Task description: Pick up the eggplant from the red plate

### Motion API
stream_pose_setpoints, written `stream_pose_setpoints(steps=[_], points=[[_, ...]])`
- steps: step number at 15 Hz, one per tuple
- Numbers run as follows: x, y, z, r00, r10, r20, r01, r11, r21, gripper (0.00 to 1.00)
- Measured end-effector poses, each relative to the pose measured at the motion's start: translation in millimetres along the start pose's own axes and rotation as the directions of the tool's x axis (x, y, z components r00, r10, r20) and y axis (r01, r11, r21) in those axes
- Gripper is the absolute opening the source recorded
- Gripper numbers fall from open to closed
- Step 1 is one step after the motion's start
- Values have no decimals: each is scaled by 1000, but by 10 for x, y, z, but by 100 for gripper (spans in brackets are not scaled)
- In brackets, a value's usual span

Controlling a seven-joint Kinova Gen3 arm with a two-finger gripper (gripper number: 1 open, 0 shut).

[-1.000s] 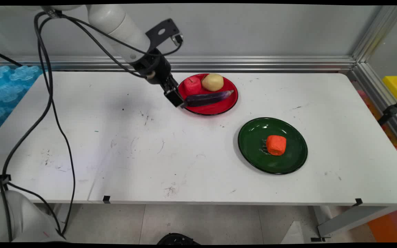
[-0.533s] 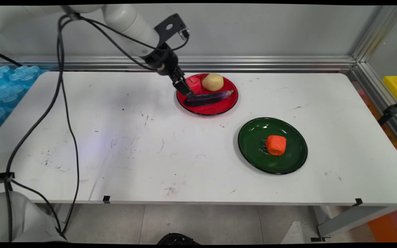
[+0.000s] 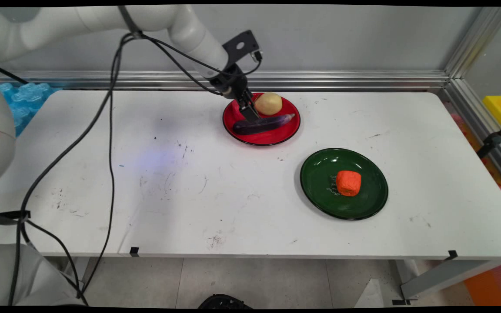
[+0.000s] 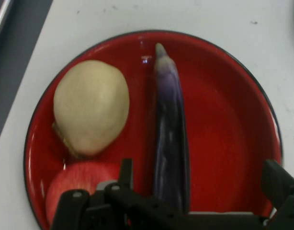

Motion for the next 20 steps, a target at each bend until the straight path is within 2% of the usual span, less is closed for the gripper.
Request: stream_pose_setpoints(steps=[8,15,16,20], points=[[110,-162,657,998,57,16,-56,997,-47,100],[136,-283,911,997,76,27,-74,994,-77,100],[138,-302,921,997,78,28,-76,994,-80,0],[106,-350,904,996,78,39,-74,993,-97,0]])
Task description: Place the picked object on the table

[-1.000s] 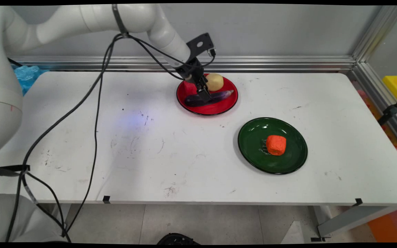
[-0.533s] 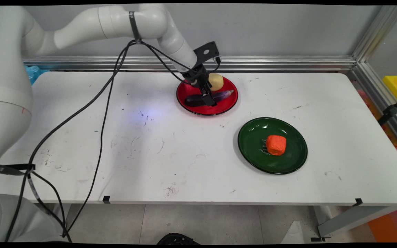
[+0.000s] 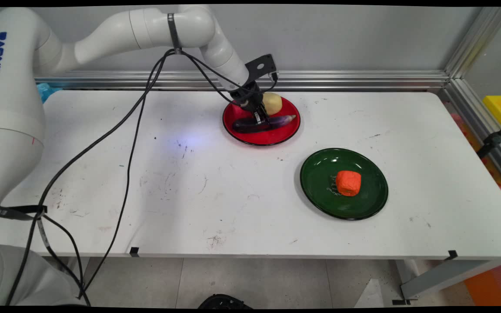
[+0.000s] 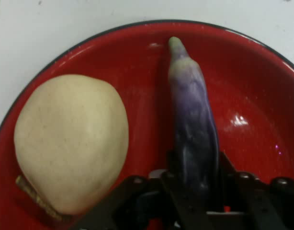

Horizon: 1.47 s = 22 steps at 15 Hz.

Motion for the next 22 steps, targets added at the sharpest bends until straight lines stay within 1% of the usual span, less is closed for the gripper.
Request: stream_pose_setpoints(steps=[3,6,8,12,14,17,19,22], points=[[-24,-11,-63,1000,2,9,-2,1000,-12,0],[27,-24,-199,1000,9,7,-9,1000,-14,0],[87,-25,-338,1000,11,1,-11,1000,-11,0],[183,31,-717,1000,-4,-2,4,1000,5,0],[193,117,-914,1000,-27,-2,28,1000,6,0],[191,285,-1098,999,-43,-3,43,999,-10,0],[189,441,-1209,999,-46,-5,45,999,-28,0],[174,766,-1385,999,-46,-5,45,997,-63,0]])
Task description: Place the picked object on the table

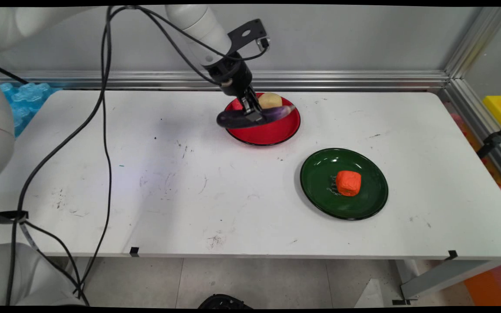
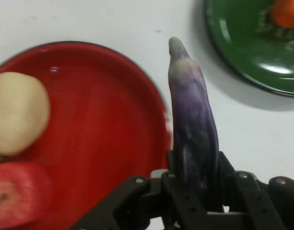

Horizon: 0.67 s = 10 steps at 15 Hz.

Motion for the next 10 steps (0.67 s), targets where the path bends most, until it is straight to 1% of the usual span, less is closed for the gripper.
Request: stream_pose_setpoints(steps=[2,5,8,10], points=[[-25,231,-56,1000,9,3,-9,1000,-23,0],[-67,515,-47,999,39,8,-38,998,-45,0],[-146,732,69,998,65,17,-64,996,-56,0],[-194,812,163,997,76,23,-75,995,-59,0]])
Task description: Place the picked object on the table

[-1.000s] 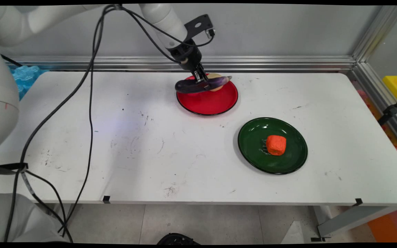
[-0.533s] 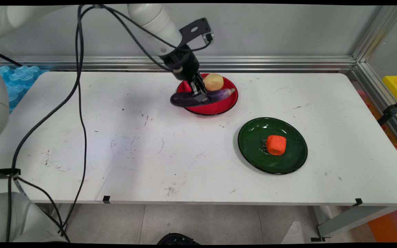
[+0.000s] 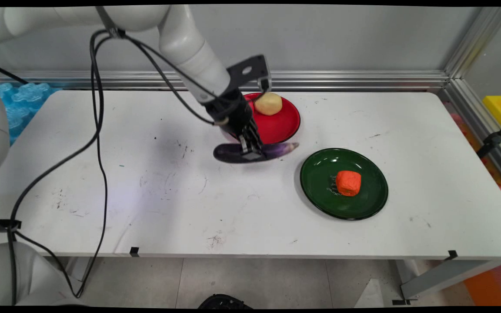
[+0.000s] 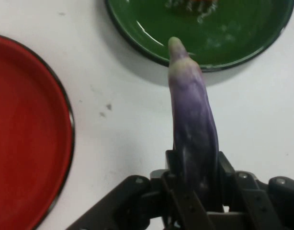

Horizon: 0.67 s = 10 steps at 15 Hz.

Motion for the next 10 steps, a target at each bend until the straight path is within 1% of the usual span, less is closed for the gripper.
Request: stream_pose_setpoints(steps=[5,10], points=[[-135,87,321,1000,22,22,-22,1000,5,0],[-292,84,731,999,28,44,-29,1000,11,0]])
